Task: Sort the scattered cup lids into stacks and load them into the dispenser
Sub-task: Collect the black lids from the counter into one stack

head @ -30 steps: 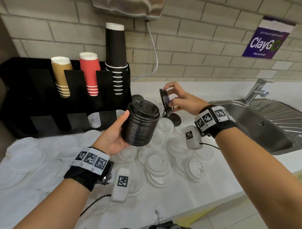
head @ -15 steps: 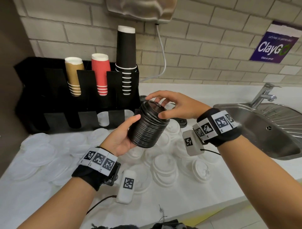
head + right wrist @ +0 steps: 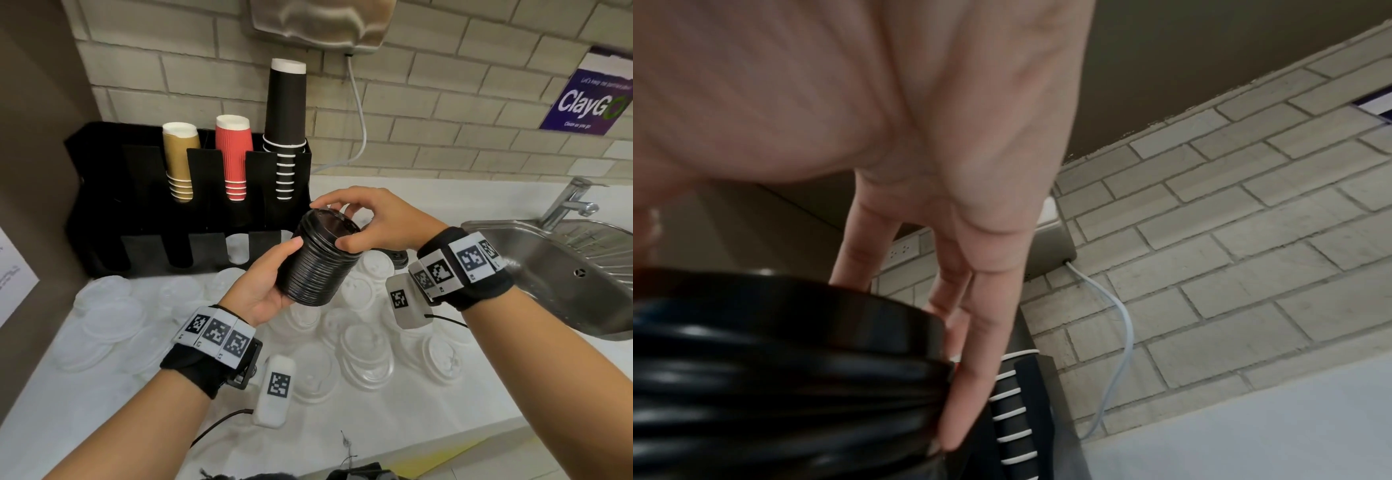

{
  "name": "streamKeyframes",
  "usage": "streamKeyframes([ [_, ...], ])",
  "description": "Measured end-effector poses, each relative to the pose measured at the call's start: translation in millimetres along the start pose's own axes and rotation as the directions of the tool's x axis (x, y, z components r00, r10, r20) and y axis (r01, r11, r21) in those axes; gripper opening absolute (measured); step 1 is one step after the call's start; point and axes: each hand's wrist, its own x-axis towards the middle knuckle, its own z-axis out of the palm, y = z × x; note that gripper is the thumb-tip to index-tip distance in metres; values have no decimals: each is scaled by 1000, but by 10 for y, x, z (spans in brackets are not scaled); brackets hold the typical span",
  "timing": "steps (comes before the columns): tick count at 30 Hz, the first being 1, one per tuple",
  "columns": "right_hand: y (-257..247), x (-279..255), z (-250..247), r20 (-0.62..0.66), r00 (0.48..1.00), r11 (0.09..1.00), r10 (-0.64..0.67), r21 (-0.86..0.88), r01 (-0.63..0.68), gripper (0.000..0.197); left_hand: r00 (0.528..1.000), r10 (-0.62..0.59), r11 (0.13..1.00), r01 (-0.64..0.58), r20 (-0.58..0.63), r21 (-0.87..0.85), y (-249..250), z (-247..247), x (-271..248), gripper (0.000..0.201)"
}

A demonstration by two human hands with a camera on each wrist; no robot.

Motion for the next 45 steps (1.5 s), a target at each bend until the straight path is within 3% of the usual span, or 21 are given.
streamKeyframes([
  [6,-158,71,106,19,1000,998,-10,-69,12,53,1000,9,999,-9,-17,-45,44,-131,-64,64],
  [10,-291,143,132,43,999,999,-17,-46,19,51,994,66,994,-58,84,-91,123,-297,-110,27],
  [15,-378,186,189,71,997,998,-15,-52,19,49,991,42,998,-37,125,-44,195,-371,-118,49],
  [24,-219,183,179,65,997,999,-32,6,32,54,987,59,998,-53,147,-46,171,-221,-9,48],
  [27,-5,169,-60,-18,1000,987,12,163,-9,44,980,91,992,-74,178,-99,228,-149,59,52],
  [29,257,189,-261,-117,984,975,132,192,-108,31,980,106,989,-86,171,-122,259,-118,112,54],
  [31,585,222,-420,-133,928,937,347,94,-337,26,978,127,985,-104,163,-140,269,-112,163,53],
  [33,927,269,-479,-35,827,815,561,-156,-559,34,974,149,981,-125,169,-147,254,-102,203,50],
  [35,1197,279,-447,62,722,662,689,-458,-593,41,975,158,981,-137,159,-137,224,-72,240,44],
  [37,1414,260,-406,127,675,613,727,-564,-554,51,978,163,983,-148,134,-112,199,-29,278,41],
  [40,1644,234,-351,227,687,673,691,-549,-495,76,981,165,983,-155,101,-94,171,31,330,43],
  [43,1837,289,-253,242,739,679,629,-633,-371,80,981,179,982,-174,76,-77,142,75,370,44],
  [45,1934,322,-190,262,747,678,611,-660,-324,79,980,186,981,-180,76,-76,106,90,388,45],
])
